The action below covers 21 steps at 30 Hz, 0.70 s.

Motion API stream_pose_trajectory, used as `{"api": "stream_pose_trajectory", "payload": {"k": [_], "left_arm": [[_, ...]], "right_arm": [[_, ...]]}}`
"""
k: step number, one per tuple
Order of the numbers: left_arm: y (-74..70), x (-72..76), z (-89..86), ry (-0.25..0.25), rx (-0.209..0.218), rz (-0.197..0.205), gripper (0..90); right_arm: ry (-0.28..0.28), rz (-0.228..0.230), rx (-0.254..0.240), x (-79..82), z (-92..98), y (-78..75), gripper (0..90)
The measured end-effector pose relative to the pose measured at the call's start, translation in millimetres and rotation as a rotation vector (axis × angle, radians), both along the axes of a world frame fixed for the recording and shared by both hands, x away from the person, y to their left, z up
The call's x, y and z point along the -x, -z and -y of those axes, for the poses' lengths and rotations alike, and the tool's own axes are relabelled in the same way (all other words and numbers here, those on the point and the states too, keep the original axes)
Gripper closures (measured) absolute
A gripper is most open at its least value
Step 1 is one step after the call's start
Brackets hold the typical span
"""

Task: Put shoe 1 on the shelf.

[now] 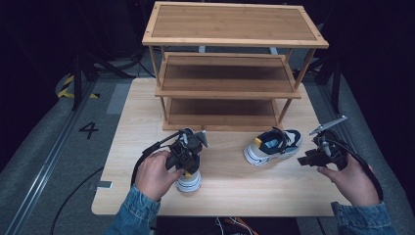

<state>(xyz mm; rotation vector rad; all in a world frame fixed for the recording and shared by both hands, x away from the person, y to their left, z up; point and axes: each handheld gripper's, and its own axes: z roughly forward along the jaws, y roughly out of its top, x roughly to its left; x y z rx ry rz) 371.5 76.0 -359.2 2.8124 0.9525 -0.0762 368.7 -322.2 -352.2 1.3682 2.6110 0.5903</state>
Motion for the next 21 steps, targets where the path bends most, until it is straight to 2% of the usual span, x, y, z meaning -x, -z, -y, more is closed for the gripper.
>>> {"api": "stream_pose_trajectory", "payload": {"k": [1,3,7,13,21], "left_arm": [[-2.0,0.9,2.5,0.001,-0.011,0.003,75.9],[-6.2,2.0,5.2,0.009,-0.002,0.024,76.1],[-13.3,0.9,8.3,0.028,-0.001,0.036,76.2],[-26.1,0.6,16.3,0.054,0.009,0.087,77.4],[-39.7,-5.9,26.5,0.082,0.008,0.119,77.6]], "right_arm": [[-0.001,0.004,0.000,0.5,0.9,0.2,54.2],[0.003,0.004,-0.002,2.6,2.7,-0.1,54.4],[0.021,-0.004,-0.003,5.5,5.7,0.0,54.5],[0.021,-0.005,0.003,9.2,7.4,2.1,54.6],[0.051,-0.019,0.006,13.7,13.6,4.5,54.6]]}}
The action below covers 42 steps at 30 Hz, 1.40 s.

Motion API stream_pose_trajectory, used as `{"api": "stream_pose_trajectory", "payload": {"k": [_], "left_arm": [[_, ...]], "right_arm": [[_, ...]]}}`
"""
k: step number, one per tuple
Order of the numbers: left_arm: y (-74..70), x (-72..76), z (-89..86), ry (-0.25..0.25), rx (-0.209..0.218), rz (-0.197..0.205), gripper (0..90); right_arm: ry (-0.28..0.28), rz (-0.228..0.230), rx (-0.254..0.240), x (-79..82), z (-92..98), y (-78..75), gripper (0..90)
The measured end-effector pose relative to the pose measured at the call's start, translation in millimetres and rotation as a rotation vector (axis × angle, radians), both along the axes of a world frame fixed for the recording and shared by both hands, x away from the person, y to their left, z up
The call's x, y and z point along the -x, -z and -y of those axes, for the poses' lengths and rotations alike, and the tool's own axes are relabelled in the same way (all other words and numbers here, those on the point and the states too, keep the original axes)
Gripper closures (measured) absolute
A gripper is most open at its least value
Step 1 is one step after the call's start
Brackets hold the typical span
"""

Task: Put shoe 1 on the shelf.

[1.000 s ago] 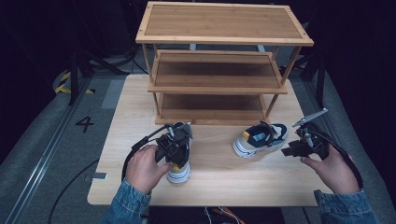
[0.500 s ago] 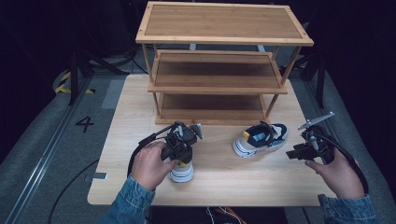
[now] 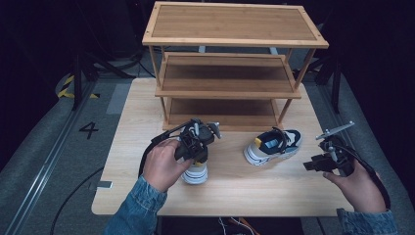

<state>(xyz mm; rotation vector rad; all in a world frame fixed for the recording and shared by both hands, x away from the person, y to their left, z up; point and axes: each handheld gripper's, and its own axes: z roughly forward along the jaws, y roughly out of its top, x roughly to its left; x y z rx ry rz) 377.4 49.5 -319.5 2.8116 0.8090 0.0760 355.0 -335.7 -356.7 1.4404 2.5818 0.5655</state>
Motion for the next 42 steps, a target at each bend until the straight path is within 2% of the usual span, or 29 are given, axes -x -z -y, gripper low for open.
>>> {"api": "stream_pose_trajectory", "payload": {"k": [9,14,16,23,28,36,40,42], "left_arm": [[-11.5,-13.6,9.7,0.027,0.013,0.015,77.7],[-14.3,-33.4,11.2,0.034,0.034,0.017,78.0],[-14.4,-42.5,12.3,0.044,0.032,0.030,78.1],[-13.1,-70.1,11.7,0.036,0.050,0.006,78.0],[-8.4,-89.5,14.0,0.043,0.048,0.006,78.0],[-6.8,-103.1,24.0,0.103,0.091,0.031,77.9],[-4.1,-111.0,32.4,0.140,0.086,0.052,77.8],[-2.6,-114.3,34.4,0.146,0.100,0.054,77.8]], "right_arm": [[0.015,-0.004,-0.001,3.3,4.4,2.1,54.6],[0.021,-0.007,0.001,5.8,6.8,2.1,54.6],[0.025,-0.009,0.000,6.5,8.6,2.3,54.6],[0.033,-0.007,-0.001,9.1,12.6,3.6,54.7],[0.047,-0.010,0.000,12.4,16.4,4.3,54.6],[0.062,-0.019,0.003,17.4,20.9,6.8,54.7],[0.067,-0.019,0.002,20.3,23.3,7.2,54.7],[0.069,-0.016,0.002,22.1,24.5,7.1,54.9]]}}
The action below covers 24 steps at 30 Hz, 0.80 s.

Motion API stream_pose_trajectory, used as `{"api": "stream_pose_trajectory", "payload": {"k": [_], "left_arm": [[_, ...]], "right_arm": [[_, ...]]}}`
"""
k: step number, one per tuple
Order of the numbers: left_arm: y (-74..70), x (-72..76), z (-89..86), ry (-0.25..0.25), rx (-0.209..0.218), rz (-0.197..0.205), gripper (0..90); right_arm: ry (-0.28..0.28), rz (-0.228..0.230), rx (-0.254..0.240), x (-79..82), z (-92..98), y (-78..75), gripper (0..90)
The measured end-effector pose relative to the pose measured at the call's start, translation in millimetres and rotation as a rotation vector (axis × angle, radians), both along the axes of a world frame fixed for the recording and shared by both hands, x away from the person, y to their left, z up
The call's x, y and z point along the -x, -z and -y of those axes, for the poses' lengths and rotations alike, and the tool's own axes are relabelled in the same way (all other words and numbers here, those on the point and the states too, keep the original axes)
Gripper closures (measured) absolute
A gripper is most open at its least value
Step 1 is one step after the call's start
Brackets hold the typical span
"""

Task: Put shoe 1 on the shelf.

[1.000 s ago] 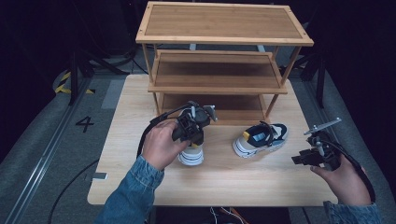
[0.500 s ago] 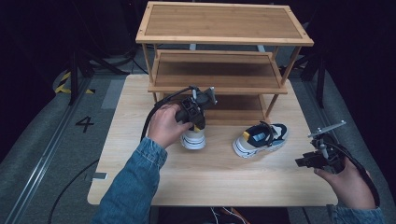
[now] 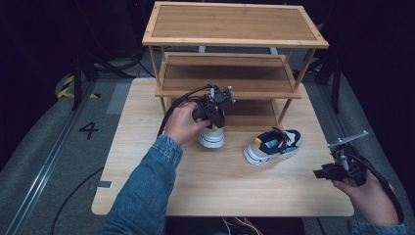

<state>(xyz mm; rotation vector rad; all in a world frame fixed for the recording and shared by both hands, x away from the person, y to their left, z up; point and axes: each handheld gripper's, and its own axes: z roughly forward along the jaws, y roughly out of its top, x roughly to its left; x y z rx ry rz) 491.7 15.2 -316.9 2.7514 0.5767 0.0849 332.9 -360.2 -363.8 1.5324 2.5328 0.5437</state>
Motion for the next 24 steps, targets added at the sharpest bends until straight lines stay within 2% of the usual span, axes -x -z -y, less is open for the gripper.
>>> {"api": "stream_pose_trajectory", "payload": {"k": [1,2,3,5,10,18,24], "left_arm": [[-0.4,-3.2,1.1,0.004,-0.015,-0.008,77.8],[2.0,-5.2,1.6,-0.001,0.003,-0.001,77.8],[1.8,-7.7,2.0,0.001,-0.012,-0.013,77.7],[5.5,-10.9,2.9,-0.006,-0.005,-0.004,77.7],[15.4,-16.7,4.9,-0.012,-0.002,-0.022,77.6],[25.0,-19.5,5.8,-0.022,0.008,-0.031,77.3],[27.1,-20.1,4.0,-0.009,0.003,-0.044,77.1]], "right_arm": [[0.002,0.001,-0.002,0.6,0.8,0.0,55.0],[0.004,0.002,-0.001,1.2,1.8,0.0,55.0],[0.005,-0.001,-0.005,1.6,2.4,0.1,55.0],[0.006,-0.001,-0.004,2.2,3.3,0.4,55.0],[0.011,-0.003,-0.003,2.3,4.9,1.0,54.9],[0.003,0.004,0.001,2.9,2.2,-0.8,54.9],[0.000,0.004,0.002,3.3,0.2,-2.0,54.7]]}}
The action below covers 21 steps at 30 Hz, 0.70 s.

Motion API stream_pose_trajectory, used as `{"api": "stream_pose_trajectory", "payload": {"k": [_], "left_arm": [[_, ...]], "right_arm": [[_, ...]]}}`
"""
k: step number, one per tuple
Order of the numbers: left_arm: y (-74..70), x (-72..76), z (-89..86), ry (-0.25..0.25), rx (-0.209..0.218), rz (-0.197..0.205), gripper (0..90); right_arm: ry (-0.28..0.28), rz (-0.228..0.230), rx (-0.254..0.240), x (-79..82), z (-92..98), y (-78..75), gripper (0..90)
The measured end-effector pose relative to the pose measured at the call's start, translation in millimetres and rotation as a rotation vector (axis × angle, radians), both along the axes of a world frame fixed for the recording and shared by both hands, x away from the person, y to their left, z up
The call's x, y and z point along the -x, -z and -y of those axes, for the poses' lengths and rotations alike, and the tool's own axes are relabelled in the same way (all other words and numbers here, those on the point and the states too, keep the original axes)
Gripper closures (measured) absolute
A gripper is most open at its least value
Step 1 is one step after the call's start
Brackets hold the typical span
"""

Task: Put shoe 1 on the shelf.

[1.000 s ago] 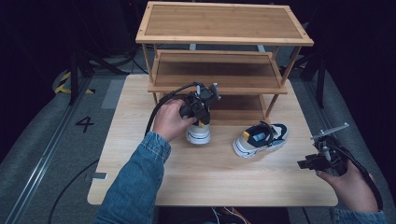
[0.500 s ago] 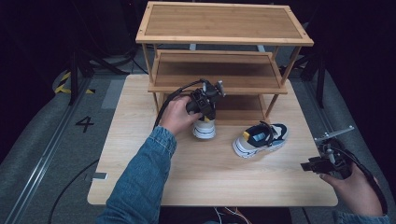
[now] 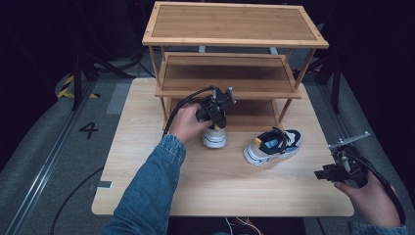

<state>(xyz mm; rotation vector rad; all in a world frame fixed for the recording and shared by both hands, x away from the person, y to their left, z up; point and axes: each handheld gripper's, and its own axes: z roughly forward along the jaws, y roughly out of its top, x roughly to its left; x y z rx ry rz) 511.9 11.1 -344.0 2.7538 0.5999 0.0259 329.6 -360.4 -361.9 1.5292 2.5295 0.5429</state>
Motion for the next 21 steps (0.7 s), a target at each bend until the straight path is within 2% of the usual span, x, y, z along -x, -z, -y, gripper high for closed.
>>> {"api": "stream_pose_trajectory", "payload": {"k": [2,3,5,7,11,12,13,15,16,18,19,21], "left_arm": [[0.3,-0.1,-1.2,-0.002,-0.012,-0.011,76.8],[2.8,0.5,-2.3,-0.007,0.005,-0.006,76.6],[4.1,0.2,-2.9,-0.011,-0.021,-0.025,75.9],[5.5,1.0,-3.6,-0.018,-0.038,-0.026,75.0],[5.6,1.9,-5.8,-0.028,-0.034,-0.033,72.8],[5.5,2.2,-6.8,-0.033,-0.010,-0.027,70.1],[1.7,3.0,-7.6,-0.035,-0.017,-0.038,68.2],[-0.3,4.9,-8.0,-0.037,0.009,-0.034,64.6],[-2.9,6.6,-7.7,-0.037,-0.004,-0.032,63.7],[-9.0,10.3,-8.5,-0.032,-0.008,-0.031,63.7],[-11.9,13.3,-9.5,-0.034,0.008,-0.016,63.7],[-19.5,19.0,-11.4,-0.030,0.004,-0.022,64.1]], "right_arm": [[-0.002,0.000,0.000,-0.2,-0.4,-0.3,54.7],[-0.003,0.000,0.000,-0.5,-0.6,-0.4,54.6],[-0.002,0.002,0.001,-1.1,-1.3,-0.4,54.5],[-0.006,0.002,0.000,-1.7,-2.5,-0.2,54.5],[-0.014,0.001,0.003,-2.5,-4.8,-0.4,54.3],[-0.014,0.002,0.003,-2.6,-5.0,-0.6,54.2],[-0.013,0.003,0.002,-2.7,-5.1,-0.6,54.1],[-0.014,0.003,0.004,-2.9,-5.5,-1.0,54.0],[-0.015,0.004,0.004,-3.1,-5.7,-1.1,53.9],[-0.017,0.004,0.003,-3.3,-6.4,-1.3,53.9],[-0.018,0.005,0.004,-3.6,-6.6,-1.3,53.9],[-0.018,0.002,0.004,-4.2,-7.0,-1.0,53.9]]}}
